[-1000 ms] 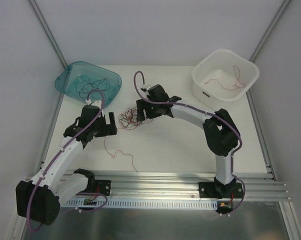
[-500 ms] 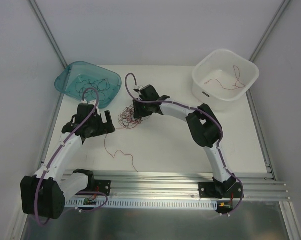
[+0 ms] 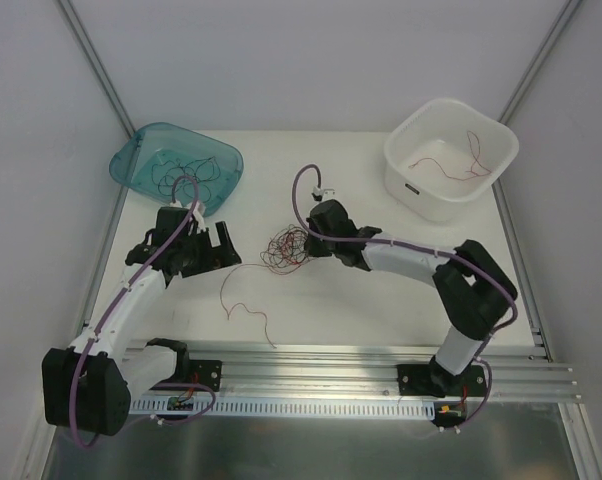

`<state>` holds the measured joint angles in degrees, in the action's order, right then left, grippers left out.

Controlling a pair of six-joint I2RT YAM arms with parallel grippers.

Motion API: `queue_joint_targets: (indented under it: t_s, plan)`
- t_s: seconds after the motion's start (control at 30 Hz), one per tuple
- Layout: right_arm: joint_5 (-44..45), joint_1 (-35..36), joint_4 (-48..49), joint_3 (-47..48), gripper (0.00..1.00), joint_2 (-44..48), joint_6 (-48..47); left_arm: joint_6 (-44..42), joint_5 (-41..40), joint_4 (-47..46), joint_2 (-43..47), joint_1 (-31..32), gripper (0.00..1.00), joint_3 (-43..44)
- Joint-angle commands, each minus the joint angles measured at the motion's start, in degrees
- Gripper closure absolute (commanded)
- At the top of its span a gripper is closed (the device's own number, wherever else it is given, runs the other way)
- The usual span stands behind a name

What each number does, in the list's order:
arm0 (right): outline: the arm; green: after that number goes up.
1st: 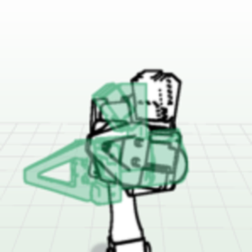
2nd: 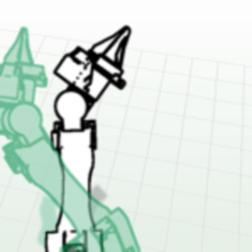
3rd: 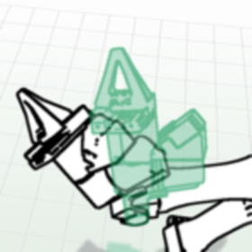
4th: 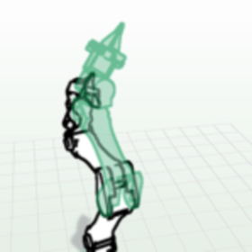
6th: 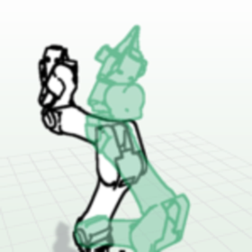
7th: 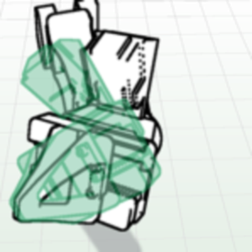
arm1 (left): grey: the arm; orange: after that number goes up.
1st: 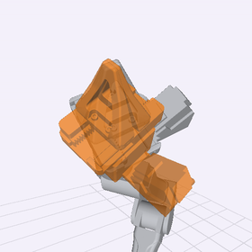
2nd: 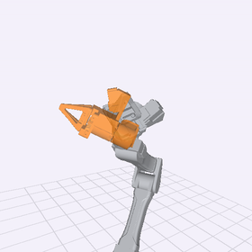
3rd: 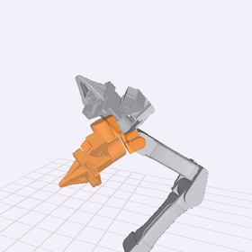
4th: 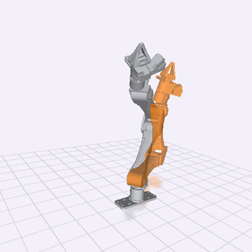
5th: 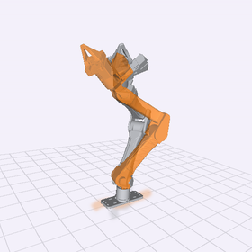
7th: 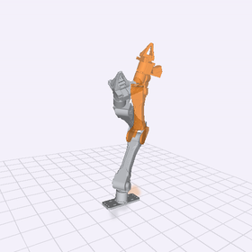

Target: Untangle the cables

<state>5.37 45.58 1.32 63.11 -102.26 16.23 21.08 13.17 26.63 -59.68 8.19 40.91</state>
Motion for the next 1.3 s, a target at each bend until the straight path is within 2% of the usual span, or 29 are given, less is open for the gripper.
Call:
queue_joint_targets:
  t_s: [0.0, 0.1, 0.13, 0.23, 0.33, 0.47, 0.6, 0.63, 0.77, 0.87, 1.27]
  plan:
    - [12.5, 3.2, 4.0, -5.5, 1.00, 10.3, 9.2, 4.5, 4.7, -2.3, 0.6, 0.8, 0.03, 0.6]
    - [17.4, 5.0, 3.9, -11.1, 0.99, 16.7, 15.2, 12.2, 1.1, -5.7, 2.2, 8.4, 0.06, -1.0]
    - [18.6, 5.4, 3.7, -12.6, 0.99, 18.1, 16.8, 16.7, -0.4, -6.8, 2.5, 13.6, 0.07, -1.9]
    - [21.0, 6.7, 4.9, -17.2, 0.99, 23.0, 21.0, 25.0, -5.0, -11.9, 1.9, 21.8, 0.12, -3.7]
    - [21.4, 7.4, 5.2, -20.3, 0.99, 26.8, 23.8, 29.9, -9.5, -14.8, 0.1, 25.6, 0.16, -4.4]
    - [21.4, 7.9, 6.5, -25.0, 0.99, 32.0, 27.6, 32.3, -14.6, -17.8, -1.3, 32.6, 0.21, -4.0]
    - [20.9, 7.8, 6.6, -27.8, 0.99, 36.8, 28.4, 33.6, -19.1, -19.8, -2.9, 35.8, 0.33, -4.3]
    - [20.7, 7.8, 6.5, -28.4, 0.99, 37.6, 28.5, 33.8, -19.5, -22.0, -3.1, 36.2, 0.40, -5.6]
    - [19.9, 7.9, 6.8, -30.1, 0.99, 41.0, 28.9, 34.3, -22.2, -26.5, -3.7, 38.1, 0.48, -8.4]
    - [18.9, 7.8, 7.1, -30.9, 0.99, 42.4, 29.3, 34.3, -21.9, -32.4, -3.6, 38.7, 0.51, -10.2]
    - [18.1, 7.9, 7.0, -32.4, 0.99, 45.9, 28.6, 35.8, -22.1, -40.8, -4.7, 41.2, 0.51, -11.4]
